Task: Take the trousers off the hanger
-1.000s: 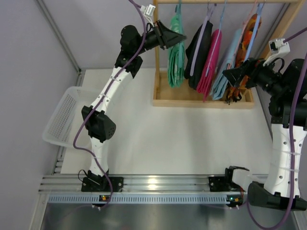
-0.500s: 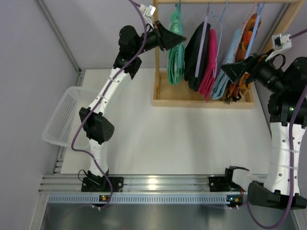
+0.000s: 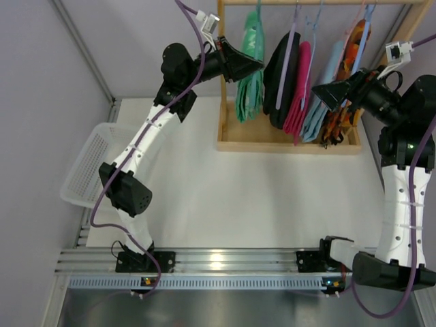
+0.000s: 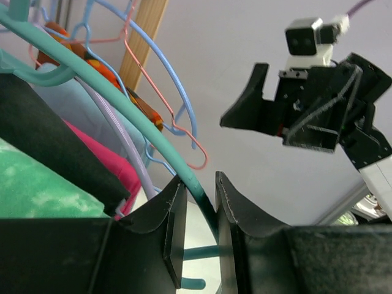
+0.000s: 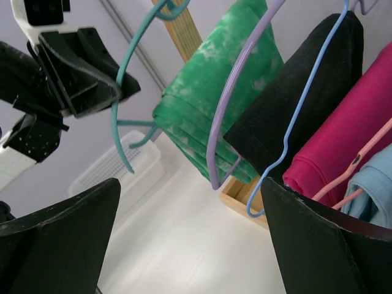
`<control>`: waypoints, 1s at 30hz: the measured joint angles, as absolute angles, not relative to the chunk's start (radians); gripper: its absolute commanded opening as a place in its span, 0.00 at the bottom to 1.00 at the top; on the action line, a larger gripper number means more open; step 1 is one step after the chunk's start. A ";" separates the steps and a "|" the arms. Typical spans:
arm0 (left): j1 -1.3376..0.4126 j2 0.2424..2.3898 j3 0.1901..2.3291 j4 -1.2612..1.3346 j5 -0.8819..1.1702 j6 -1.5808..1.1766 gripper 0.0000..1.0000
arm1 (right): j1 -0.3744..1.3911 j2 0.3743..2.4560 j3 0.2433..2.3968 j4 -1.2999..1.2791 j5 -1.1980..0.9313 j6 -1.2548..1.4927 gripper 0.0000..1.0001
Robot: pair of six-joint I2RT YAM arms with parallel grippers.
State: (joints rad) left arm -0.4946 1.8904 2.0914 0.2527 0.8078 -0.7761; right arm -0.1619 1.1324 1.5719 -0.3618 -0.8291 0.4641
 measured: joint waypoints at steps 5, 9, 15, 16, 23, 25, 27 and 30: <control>-0.513 1.760 1.896 0.277 0.815 -0.768 0.00 | -0.161 1.184 1.574 -0.268 -0.857 0.589 0.99; -0.527 1.645 1.734 0.274 0.813 -0.757 0.00 | -0.146 1.240 1.581 -0.175 -0.870 0.709 0.98; -0.553 1.500 1.548 0.265 0.762 -0.674 0.00 | -0.059 1.309 1.621 -0.071 -0.861 0.851 0.96; -0.559 1.473 1.518 0.264 0.749 -0.651 0.00 | -0.027 1.315 1.621 -0.059 -0.860 0.870 0.95; -0.606 1.352 1.416 0.257 0.677 -0.510 0.00 | 0.224 1.361 1.621 -0.025 -0.850 0.929 0.93; -0.614 1.337 1.413 0.256 0.664 -0.487 0.00 | 0.279 1.378 1.621 -0.022 -0.849 0.940 0.93; -0.616 1.329 1.413 0.256 0.655 -0.469 0.00 | 0.320 1.396 1.621 -0.018 -0.844 0.949 0.93; -0.616 1.322 1.410 0.256 0.637 -0.449 0.00 | 0.369 1.424 1.623 -0.006 -0.835 0.966 0.91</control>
State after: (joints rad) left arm -0.6163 1.3224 1.4097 0.2562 0.6373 -0.4492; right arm 0.3691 1.4239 1.6226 -0.0055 -0.8352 0.9665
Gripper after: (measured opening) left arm 0.284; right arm 0.921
